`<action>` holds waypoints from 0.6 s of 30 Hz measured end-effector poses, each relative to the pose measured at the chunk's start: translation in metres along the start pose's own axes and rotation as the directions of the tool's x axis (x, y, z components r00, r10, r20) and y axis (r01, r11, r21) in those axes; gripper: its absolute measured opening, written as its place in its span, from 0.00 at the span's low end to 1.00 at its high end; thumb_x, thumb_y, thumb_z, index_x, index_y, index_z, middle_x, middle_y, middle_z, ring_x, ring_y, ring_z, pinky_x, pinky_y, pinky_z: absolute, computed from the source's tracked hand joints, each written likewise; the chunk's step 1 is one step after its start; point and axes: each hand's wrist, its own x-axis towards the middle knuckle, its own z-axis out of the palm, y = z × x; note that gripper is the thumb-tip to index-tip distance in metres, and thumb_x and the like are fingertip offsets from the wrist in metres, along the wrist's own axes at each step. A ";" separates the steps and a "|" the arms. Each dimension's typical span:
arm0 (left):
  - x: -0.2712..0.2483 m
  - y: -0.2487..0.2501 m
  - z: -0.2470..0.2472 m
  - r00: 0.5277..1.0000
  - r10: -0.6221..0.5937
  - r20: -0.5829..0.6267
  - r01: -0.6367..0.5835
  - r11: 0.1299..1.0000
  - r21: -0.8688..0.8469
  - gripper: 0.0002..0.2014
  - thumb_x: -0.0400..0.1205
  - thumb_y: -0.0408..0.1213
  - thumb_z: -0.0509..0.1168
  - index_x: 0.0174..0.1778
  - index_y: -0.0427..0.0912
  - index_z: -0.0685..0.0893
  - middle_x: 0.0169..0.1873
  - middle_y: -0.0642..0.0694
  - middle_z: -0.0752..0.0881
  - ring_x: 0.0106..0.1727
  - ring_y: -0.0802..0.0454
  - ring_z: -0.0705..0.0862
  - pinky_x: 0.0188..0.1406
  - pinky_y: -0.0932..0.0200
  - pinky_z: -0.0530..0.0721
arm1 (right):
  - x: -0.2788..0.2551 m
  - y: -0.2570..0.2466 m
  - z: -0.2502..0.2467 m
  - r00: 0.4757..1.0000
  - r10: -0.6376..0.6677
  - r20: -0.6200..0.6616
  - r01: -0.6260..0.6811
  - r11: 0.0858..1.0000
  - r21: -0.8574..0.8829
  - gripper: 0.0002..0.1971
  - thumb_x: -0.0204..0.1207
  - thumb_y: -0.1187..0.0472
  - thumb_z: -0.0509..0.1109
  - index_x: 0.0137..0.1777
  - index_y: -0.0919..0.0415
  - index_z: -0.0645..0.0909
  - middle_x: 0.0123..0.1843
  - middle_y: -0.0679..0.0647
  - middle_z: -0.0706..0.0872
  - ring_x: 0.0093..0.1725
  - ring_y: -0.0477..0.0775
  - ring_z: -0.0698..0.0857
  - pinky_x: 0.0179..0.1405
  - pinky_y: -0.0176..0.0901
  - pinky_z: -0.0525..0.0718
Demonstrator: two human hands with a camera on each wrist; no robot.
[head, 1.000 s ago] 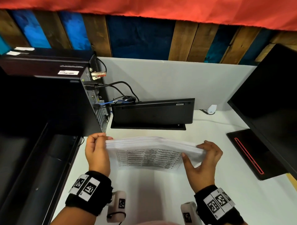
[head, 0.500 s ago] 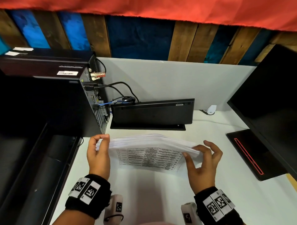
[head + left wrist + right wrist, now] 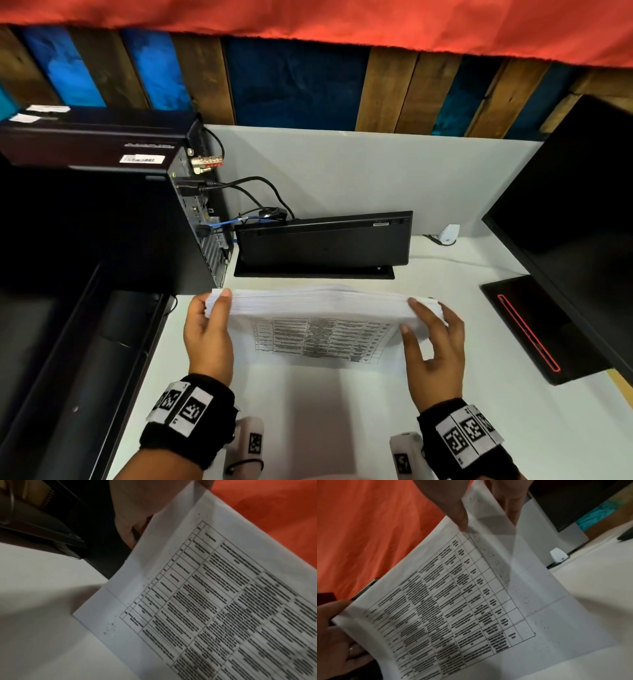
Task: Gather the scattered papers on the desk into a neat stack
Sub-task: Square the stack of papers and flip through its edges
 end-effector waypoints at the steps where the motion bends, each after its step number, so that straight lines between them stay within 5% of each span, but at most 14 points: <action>1: 0.000 0.000 0.000 1.000 0.007 0.013 -0.007 1.000 -0.003 0.06 0.84 0.40 0.62 0.42 0.51 0.80 0.36 0.58 0.83 0.43 0.55 0.81 0.46 0.63 0.79 | 0.000 0.001 0.000 0.999 0.030 0.015 -0.030 0.999 -0.012 0.24 0.76 0.64 0.72 0.62 0.32 0.79 0.66 0.34 0.68 0.66 0.29 0.71 0.56 0.53 0.88; 3: 0.001 -0.001 -0.003 0.995 0.020 0.100 -0.020 1.000 0.001 0.03 0.83 0.40 0.64 0.47 0.46 0.80 0.39 0.53 0.83 0.44 0.53 0.82 0.46 0.62 0.81 | 0.000 0.001 -0.001 0.998 0.059 0.019 -0.058 0.998 -0.022 0.24 0.74 0.63 0.75 0.63 0.34 0.80 0.62 0.40 0.68 0.64 0.30 0.72 0.56 0.53 0.88; 7: 0.010 -0.006 -0.013 0.955 -0.040 0.295 0.000 0.991 0.132 0.29 0.68 0.38 0.80 0.62 0.41 0.76 0.50 0.46 0.87 0.49 0.56 0.88 0.47 0.66 0.85 | 0.004 -0.004 -0.003 0.999 0.041 -0.019 -0.041 0.998 -0.041 0.31 0.66 0.65 0.81 0.59 0.35 0.72 0.64 0.49 0.70 0.63 0.24 0.70 0.60 0.40 0.82; 10: 0.020 -0.013 -0.023 0.930 -0.137 0.340 0.053 0.968 0.243 0.38 0.63 0.27 0.82 0.67 0.40 0.74 0.56 0.43 0.89 0.57 0.53 0.89 0.54 0.58 0.87 | 0.009 -0.007 -0.005 0.995 0.037 0.092 -0.032 0.998 -0.057 0.31 0.67 0.59 0.80 0.64 0.34 0.72 0.63 0.47 0.71 0.62 0.28 0.72 0.57 0.16 0.73; 12: 0.019 -0.019 -0.028 0.930 -0.172 0.324 0.066 0.947 0.313 0.34 0.64 0.23 0.81 0.66 0.38 0.77 0.56 0.42 0.89 0.57 0.48 0.89 0.53 0.53 0.87 | 0.011 -0.007 -0.006 0.992 0.078 0.099 -0.075 0.996 -0.042 0.32 0.67 0.58 0.80 0.67 0.34 0.71 0.61 0.45 0.73 0.61 0.30 0.74 0.55 0.11 0.70; 15: 0.013 -0.023 -0.029 0.947 -0.168 0.273 0.058 0.927 0.370 0.20 0.69 0.18 0.75 0.53 0.39 0.83 0.46 0.42 0.90 0.44 0.48 0.89 0.48 0.49 0.83 | 0.012 -0.008 -0.007 0.993 0.060 0.100 -0.061 0.998 0.003 0.34 0.64 0.58 0.82 0.65 0.33 0.71 0.59 0.40 0.76 0.61 0.31 0.75 0.55 0.13 0.70; 18: 0.011 -0.023 -0.029 0.955 -0.160 0.251 0.064 0.934 0.351 0.18 0.71 0.14 0.69 0.49 0.39 0.81 0.39 0.44 0.88 0.35 0.49 0.84 0.34 0.56 0.80 | 0.013 -0.006 -0.007 0.993 0.053 0.102 -0.051 0.998 -0.021 0.36 0.62 0.59 0.84 0.65 0.33 0.72 0.56 0.45 0.75 0.58 0.31 0.75 0.56 0.15 0.72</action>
